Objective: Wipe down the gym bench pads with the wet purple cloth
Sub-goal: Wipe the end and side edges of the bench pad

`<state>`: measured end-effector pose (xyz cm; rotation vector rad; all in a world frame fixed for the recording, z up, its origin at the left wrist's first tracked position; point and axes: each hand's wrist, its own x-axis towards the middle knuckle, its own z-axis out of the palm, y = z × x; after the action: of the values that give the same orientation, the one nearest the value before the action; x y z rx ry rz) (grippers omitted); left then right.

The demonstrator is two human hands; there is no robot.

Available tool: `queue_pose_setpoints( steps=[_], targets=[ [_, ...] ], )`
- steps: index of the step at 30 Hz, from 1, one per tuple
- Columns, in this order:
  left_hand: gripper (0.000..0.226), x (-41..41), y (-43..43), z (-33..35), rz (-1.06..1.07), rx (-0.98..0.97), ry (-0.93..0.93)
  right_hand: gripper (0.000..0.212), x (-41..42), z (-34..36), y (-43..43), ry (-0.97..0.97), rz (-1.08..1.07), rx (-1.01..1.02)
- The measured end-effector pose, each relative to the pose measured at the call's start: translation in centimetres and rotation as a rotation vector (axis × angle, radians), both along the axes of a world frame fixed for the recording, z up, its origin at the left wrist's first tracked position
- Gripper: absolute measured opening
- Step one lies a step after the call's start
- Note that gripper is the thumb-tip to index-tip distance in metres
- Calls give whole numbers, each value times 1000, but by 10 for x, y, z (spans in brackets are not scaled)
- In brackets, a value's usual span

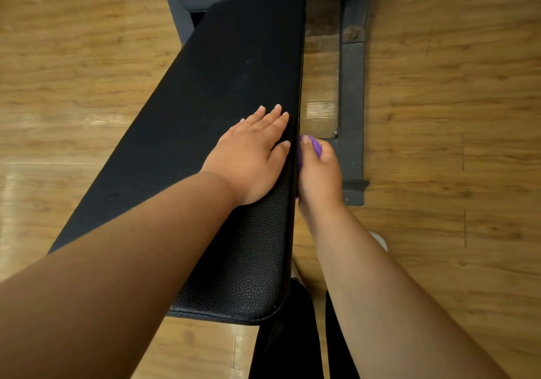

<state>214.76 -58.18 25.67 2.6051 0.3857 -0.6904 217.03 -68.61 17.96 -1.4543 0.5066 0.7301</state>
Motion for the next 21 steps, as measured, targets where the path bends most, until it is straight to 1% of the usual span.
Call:
queue_pose_setpoints(
  steps=[3,6,8,11,14,16,21],
  targets=[
    [51,-1,0,1,-4,-10,8,13,-22,5,-11,-12,-10,59],
    [50,-1,-2,3,-14,-14,4,14,-12,3,-4,-16,-28,33],
    [50,-1,-2,2,-23,-8,1,14,2,2,5,70,-73,51],
    [50,-1,-1,1,-25,-14,4,13,-3,2,1,226,-136,159],
    [51,0,-2,2,-18,-23,13,15,-26,2,-13,262,-115,222],
    [51,1,-2,4,-4,-26,22,15,-27,2,-16,215,-85,190],
    [52,5,-1,6,1,-55,80,20,15,12,-10,-101,46,-26]
  ],
)
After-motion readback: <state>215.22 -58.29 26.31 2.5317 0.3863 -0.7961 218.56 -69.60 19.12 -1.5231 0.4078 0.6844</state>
